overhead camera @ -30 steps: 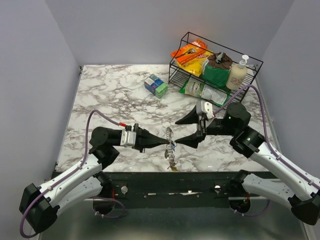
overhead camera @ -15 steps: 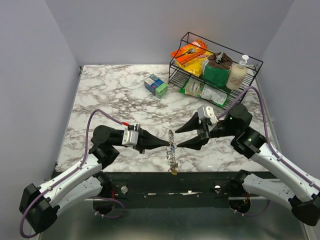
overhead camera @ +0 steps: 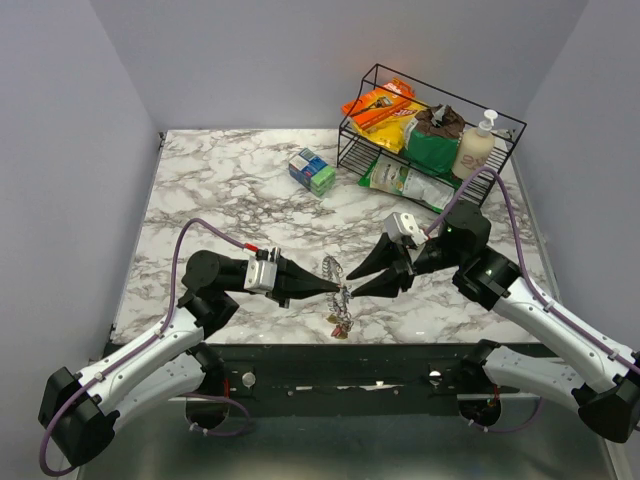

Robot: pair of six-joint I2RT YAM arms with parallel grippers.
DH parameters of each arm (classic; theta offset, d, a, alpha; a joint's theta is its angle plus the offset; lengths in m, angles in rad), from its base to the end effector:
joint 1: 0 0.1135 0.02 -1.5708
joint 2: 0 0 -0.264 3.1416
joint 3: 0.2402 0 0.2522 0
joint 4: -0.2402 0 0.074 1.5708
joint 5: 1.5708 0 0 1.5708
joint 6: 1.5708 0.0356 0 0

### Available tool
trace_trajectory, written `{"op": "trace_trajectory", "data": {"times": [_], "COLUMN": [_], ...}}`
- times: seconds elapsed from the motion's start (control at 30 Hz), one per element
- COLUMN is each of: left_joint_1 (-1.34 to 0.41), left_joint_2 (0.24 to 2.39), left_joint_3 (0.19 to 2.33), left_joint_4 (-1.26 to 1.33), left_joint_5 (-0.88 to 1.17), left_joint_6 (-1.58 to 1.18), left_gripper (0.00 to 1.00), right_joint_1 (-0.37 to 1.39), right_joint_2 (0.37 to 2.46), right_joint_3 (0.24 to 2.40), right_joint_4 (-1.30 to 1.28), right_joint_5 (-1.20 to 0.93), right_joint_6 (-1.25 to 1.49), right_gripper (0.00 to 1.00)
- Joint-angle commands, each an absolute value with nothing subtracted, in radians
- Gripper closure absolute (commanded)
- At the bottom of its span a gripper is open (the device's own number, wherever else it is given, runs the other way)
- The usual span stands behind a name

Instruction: Put the keys on the keyring

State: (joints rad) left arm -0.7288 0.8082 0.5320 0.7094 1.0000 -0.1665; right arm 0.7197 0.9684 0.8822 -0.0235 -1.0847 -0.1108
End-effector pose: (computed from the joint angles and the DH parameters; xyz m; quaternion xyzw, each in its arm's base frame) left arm 0.1101 -0.1384 0.3344 0.5192 0.3420 -0.5528 0.5548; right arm 0.1370 0.1619 0.3598 -0.5725 0.4448 0.5381 0.4300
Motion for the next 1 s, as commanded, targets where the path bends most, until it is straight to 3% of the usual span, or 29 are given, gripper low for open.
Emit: {"op": "trace_trajectory", "data": {"times": [0.0,0.2,0.37,0.5,0.6,0.97], "left_joint_1": [-0.730,-0.730,-0.730,-0.730,-0.730,-0.732], "left_joint_2": [0.802,0.804,0.804,0.807,0.807,0.808], "left_joint_3": [0.565,0.565,0.566,0.566,0.566,0.569], "left_joint_4": [0.755,0.735,0.726,0.727,0.732,0.749], "left_joint_5": [1.003,1.000,1.000,0.994,0.991,0.985], "left_joint_6": [-0.169,-0.158,-0.152,-0.147,-0.147,-0.150], "left_gripper": [1.00,1.00,1.00,1.00,1.00,1.00], "right_joint_1": [0.718,0.718,0.718,0.718,0.716,0.718], "right_joint_2": [0.962,0.950,0.959,0.973,0.980,0.999], "right_joint_3": [0.919,0.914,0.917,0.920,0.917,0.900], "right_joint_4": [-0.017,-0.012,-0.011,-0.011,-0.011,-0.012], "right_joint_5": [-1.114,-1.104,-1.106,-1.106,-1.112,-1.124], "right_joint_6": [-0.101,-0.091,-0.084,-0.081,-0.081,-0.087], "right_gripper": [0.59,0.65,0.76,0.94,0.99,0.99]}}
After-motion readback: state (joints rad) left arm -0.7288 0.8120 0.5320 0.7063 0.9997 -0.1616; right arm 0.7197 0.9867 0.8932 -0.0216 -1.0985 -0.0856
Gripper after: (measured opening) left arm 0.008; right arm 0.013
